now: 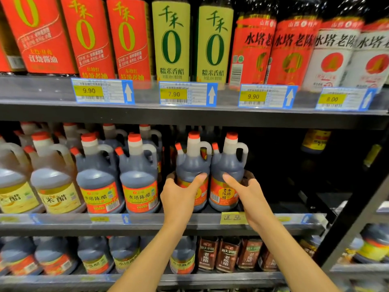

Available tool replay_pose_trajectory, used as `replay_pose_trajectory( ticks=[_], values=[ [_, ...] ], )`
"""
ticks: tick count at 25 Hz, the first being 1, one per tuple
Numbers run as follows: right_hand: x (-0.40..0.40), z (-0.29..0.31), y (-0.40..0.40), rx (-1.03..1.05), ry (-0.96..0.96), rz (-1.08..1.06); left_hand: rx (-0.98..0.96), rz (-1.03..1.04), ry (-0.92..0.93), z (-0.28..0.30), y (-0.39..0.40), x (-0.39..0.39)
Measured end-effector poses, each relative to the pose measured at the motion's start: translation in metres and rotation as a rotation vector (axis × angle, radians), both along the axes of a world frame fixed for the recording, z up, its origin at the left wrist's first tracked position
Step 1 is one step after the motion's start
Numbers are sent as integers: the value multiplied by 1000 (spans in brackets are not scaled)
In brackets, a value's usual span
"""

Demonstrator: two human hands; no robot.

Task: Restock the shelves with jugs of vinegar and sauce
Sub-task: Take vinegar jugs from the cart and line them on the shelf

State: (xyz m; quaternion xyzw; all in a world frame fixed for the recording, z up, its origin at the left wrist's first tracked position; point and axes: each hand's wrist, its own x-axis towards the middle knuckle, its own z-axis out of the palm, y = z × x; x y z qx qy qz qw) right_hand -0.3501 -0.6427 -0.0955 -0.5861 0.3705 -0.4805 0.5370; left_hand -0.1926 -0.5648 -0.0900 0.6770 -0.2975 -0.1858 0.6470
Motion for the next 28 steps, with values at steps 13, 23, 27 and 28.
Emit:
replay_pose_trajectory(
  ticks=[13, 23, 27, 28],
  values=[
    [22, 4, -24, 111, -17, 77, -36, 28, 37, 8, -22, 21],
    [44, 14, -49, 121, 45, 45, -63, 72, 68, 10, -54, 28],
    [51, 14, -58, 135, 62, 49, -43, 90, 73, 12, -63, 32],
    [52, 14, -59, 137, 59, 53, -47, 91, 78, 12, -64, 33]
  ],
)
